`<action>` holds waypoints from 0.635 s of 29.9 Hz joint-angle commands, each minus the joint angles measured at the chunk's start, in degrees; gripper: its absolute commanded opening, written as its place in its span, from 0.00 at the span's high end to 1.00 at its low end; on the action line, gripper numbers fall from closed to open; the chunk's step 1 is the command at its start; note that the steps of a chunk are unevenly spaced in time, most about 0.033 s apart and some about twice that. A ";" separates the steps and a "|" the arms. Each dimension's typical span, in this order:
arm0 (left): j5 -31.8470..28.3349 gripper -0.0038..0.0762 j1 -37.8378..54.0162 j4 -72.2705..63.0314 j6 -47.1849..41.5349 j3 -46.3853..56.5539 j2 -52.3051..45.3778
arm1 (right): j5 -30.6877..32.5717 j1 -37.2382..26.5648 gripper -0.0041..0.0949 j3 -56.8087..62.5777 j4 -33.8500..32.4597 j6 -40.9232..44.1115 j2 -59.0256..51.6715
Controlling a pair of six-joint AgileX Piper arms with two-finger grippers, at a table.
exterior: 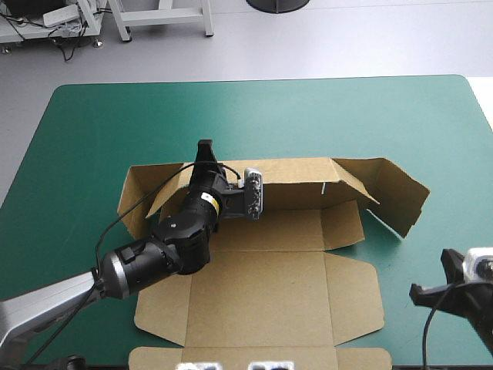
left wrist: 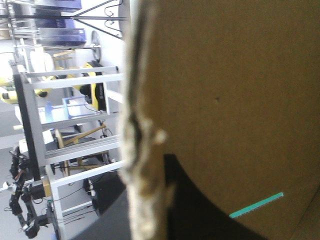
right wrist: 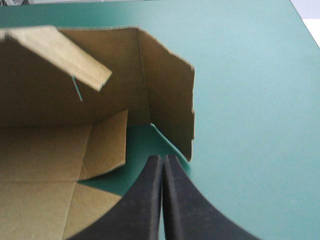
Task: Fold the box
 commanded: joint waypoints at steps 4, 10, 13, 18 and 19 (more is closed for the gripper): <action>0.29 0.97 -2.85 11.26 -13.40 4.73 -2.89 | -3.51 0.26 0.98 -15.64 5.20 -1.73 17.19; 1.52 0.97 -2.85 12.71 -16.35 6.09 -2.89 | -0.03 0.26 0.98 -30.15 15.77 -7.47 35.12; 1.52 0.97 -2.85 13.46 -18.06 6.49 -2.89 | 4.54 0.26 0.98 -37.28 19.10 -8.51 44.96; 1.52 0.97 -2.85 16.01 -24.54 6.49 -2.89 | 11.48 0.26 0.98 -47.56 21.63 -9.36 58.28; 1.52 0.97 -2.85 16.57 -25.85 6.49 -2.89 | 12.68 0.26 0.98 -49.20 21.92 -9.36 60.63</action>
